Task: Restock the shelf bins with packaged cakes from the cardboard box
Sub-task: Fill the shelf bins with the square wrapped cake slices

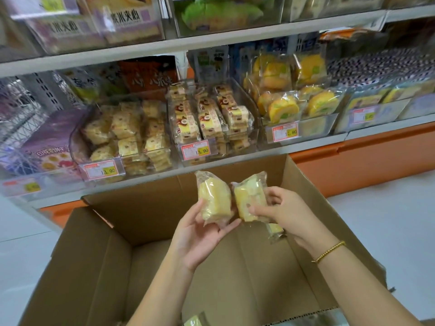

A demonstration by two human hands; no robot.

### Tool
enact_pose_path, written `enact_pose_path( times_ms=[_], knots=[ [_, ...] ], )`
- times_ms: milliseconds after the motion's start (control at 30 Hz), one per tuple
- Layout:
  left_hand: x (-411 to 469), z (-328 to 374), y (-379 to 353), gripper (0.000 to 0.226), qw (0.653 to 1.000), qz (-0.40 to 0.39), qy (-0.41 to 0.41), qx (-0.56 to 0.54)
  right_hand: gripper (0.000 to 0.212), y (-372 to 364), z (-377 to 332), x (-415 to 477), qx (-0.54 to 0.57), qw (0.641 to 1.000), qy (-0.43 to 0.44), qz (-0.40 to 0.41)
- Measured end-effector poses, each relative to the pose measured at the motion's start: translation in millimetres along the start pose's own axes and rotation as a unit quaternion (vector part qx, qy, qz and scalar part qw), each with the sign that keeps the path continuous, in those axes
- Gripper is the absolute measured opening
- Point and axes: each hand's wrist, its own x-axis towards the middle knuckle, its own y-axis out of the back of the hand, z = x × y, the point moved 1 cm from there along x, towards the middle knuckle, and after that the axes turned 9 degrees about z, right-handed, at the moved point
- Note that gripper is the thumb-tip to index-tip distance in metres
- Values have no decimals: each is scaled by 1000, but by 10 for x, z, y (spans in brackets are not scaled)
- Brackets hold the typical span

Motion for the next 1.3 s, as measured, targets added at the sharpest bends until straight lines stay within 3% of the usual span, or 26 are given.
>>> enact_pose_path(
  times_ms=[67,133,233,267,333,467,633,733,800,967,1033,1167,1233,1300],
  knots=[
    [-5,51,9,79,999,26,-13,21,42,31,22,12,117,991,-51,-27],
    [-4,108,-1,88,987,90,-46,128,43,76,28,25,187,978,-70,-61],
    [21,179,18,86,906,203,-117,353,50,97,-26,8,249,958,-74,-119],
    [17,198,13,89,878,213,-140,406,53,86,-33,7,263,953,-75,-131],
    [-9,218,-22,84,855,193,-163,454,57,46,-35,1,286,944,-80,-146],
    [-85,251,-136,53,857,125,-164,472,78,-1,4,14,300,938,-86,-148],
    [-156,361,-144,57,881,53,-134,451,64,42,11,24,315,936,-96,-122],
    [-150,369,-147,58,893,51,-129,428,74,50,27,31,314,936,-94,-128],
    [-141,390,-137,60,880,80,-137,448,79,57,15,29,309,938,-93,-127],
    [-193,652,-166,50,797,170,-197,545,106,78,-8,81,353,925,-103,-92],
    [-239,831,-176,46,797,179,-223,532,97,51,-43,95,395,909,-110,-79],
    [-313,1207,-183,53,806,185,-271,492,41,-86,-202,52,411,903,-88,-90],
    [-358,1377,-168,63,821,193,-281,458,36,-207,-326,55,404,906,-80,-93],
    [-371,1420,-182,58,832,192,-283,437,43,-284,-397,34,414,902,-92,-79]
  ],
)
